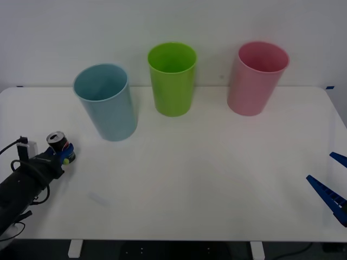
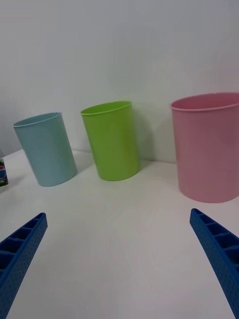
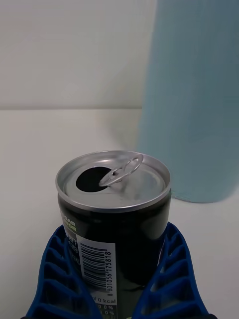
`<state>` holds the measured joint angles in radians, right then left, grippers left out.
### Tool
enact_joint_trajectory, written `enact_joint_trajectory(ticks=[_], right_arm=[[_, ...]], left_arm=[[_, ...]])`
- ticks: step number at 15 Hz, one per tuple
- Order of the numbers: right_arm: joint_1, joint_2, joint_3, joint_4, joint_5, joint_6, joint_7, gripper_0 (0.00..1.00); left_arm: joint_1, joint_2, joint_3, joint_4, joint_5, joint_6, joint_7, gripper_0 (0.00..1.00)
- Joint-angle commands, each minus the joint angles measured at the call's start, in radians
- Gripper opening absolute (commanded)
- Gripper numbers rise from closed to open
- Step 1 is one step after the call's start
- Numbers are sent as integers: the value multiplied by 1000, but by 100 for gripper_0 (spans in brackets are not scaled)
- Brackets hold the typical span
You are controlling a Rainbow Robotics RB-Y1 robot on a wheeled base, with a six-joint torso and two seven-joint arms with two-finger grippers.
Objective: Grasp the object on the table and drop it into the matching bin: aluminum can to the light blue bin, PET bottle to the pink bin.
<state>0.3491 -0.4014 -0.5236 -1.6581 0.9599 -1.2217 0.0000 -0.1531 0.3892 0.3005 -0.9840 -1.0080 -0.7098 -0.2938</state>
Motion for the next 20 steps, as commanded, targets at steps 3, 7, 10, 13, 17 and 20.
enact_joint_trajectory(ticks=[3, 7, 10, 13, 17, 20], right_arm=[[0, 0, 0, 0, 0, 0, 0, 100], [0, 0, 0, 0, 0, 0, 0, 100], [0, 0, 0, 0, 0, 0, 0, 100], [0, 0, 0, 0, 0, 0, 0, 100], [0, 0, 0, 0, 0, 0, 0, 100], [0, 0, 0, 0, 0, 0, 0, 100]], left_arm=[[17, 27, 0, -74, 20, -34, 36, 0], [58, 45, 0, -180, 43, -57, 128, 0], [99, 62, 3, -283, 55, -63, 223, 0], [124, 69, 14, -358, 77, -68, 268, 0], [125, 85, 14, -409, 117, -65, 286, 0], [118, 103, 14, -438, 146, -60, 308, 0]])
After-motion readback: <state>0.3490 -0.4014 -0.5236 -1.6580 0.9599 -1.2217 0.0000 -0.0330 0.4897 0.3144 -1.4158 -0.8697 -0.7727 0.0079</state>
